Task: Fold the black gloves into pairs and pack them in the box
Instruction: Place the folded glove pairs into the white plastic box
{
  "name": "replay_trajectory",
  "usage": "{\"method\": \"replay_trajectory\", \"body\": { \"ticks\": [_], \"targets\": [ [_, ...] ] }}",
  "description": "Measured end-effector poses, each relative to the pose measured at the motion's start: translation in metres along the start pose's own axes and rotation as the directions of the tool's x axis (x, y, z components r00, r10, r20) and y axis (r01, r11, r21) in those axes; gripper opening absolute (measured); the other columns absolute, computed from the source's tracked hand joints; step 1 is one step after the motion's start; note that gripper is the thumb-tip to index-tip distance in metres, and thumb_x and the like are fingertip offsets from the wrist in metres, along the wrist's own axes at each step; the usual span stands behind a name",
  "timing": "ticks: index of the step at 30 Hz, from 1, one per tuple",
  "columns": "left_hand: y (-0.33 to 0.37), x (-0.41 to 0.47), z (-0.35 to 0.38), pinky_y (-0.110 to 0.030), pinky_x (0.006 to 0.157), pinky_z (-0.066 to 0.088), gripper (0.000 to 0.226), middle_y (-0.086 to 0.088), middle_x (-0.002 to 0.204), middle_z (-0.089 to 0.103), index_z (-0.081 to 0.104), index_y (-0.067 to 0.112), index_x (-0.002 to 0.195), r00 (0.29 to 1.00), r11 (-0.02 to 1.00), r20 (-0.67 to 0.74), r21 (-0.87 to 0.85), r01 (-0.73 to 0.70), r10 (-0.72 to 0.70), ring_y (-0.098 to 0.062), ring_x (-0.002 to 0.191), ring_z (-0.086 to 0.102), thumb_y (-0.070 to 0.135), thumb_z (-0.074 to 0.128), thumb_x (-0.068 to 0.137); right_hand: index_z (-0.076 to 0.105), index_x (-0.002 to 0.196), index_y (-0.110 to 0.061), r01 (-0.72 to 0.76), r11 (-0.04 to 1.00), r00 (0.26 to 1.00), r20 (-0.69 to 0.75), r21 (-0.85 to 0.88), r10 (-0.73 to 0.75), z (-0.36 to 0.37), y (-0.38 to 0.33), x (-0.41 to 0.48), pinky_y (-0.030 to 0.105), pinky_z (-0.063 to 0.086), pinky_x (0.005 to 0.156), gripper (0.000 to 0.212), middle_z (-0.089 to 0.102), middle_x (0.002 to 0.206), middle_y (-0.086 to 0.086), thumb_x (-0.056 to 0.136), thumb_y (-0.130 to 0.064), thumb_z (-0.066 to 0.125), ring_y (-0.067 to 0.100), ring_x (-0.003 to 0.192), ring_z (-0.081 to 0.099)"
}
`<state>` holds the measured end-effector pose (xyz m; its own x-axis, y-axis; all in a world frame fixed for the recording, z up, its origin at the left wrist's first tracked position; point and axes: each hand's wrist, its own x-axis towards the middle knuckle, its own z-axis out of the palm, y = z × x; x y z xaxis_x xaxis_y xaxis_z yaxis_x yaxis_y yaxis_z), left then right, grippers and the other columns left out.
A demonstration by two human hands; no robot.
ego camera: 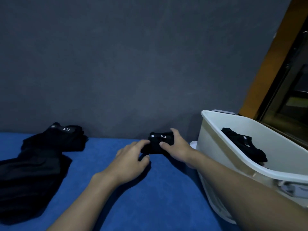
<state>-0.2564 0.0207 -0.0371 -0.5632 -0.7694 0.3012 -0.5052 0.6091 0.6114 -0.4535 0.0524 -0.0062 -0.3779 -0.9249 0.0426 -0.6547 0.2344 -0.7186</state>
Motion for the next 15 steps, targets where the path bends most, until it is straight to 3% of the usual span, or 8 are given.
{"method": "replay_trajectory", "body": {
  "ticks": [4,7,9,11,15],
  "targets": [
    [-0.002,0.003,-0.001,-0.042,0.106,0.037,0.05,0.006,0.129,0.052,0.036,0.032,0.142,0.994,0.997,-0.084,0.024,0.07,-0.068,-0.019,0.121,0.05,0.042,0.052,0.096,0.026,0.148,-0.021,0.043,0.998,0.999,-0.014,0.053,-0.043,0.013,0.001,-0.002,0.035,0.044,0.103,0.073,0.052,0.132,0.004,0.089,-0.043,0.064,0.02,0.12,0.053],
    [-0.002,0.004,-0.001,-0.042,0.106,0.035,0.057,0.001,0.127,0.049,0.038,0.025,0.144,0.978,0.982,-0.138,0.082,0.172,-0.159,-0.023,0.125,0.047,0.052,0.048,0.095,0.041,0.138,-0.017,0.024,0.996,0.999,0.034,0.086,-0.027,0.02,-0.005,-0.008,0.025,0.045,0.076,0.057,0.056,0.098,-0.001,0.091,-0.045,0.061,0.014,0.092,0.058],
    [-0.004,0.003,-0.001,-0.041,0.106,0.034,0.058,0.001,0.125,0.047,0.042,0.024,0.142,0.969,0.972,-0.162,0.114,0.208,-0.188,-0.024,0.124,0.047,0.055,0.048,0.094,0.058,0.111,-0.017,0.045,0.995,0.997,0.056,0.086,-0.05,0.025,-0.008,-0.011,0.021,0.043,0.062,0.031,0.058,0.09,0.001,0.091,-0.041,0.063,0.012,0.075,0.057],
    [-0.007,0.002,-0.002,-0.04,0.105,0.032,0.055,0.002,0.125,0.05,0.046,0.028,0.139,0.965,0.966,-0.172,0.13,0.223,-0.2,-0.023,0.124,0.048,0.057,0.05,0.092,0.06,0.096,-0.018,0.053,0.994,0.997,0.058,0.096,-0.059,0.028,-0.007,-0.012,0.021,0.044,0.06,0.025,0.061,0.102,0.007,0.088,-0.041,0.066,0.014,0.077,0.06],
    [-0.008,-0.003,-0.007,-0.036,0.1,0.027,0.043,0.016,0.116,0.064,0.048,0.037,0.129,0.972,0.976,-0.169,0.113,0.184,-0.164,-0.014,0.116,0.055,0.054,0.055,0.09,0.057,0.095,-0.015,0.03,0.988,0.996,0.082,0.151,-0.043,0.021,-0.01,-0.021,0.024,0.046,0.065,0.028,0.062,0.084,-0.003,0.085,-0.035,0.073,0.011,0.073,0.057]
  ]
}}
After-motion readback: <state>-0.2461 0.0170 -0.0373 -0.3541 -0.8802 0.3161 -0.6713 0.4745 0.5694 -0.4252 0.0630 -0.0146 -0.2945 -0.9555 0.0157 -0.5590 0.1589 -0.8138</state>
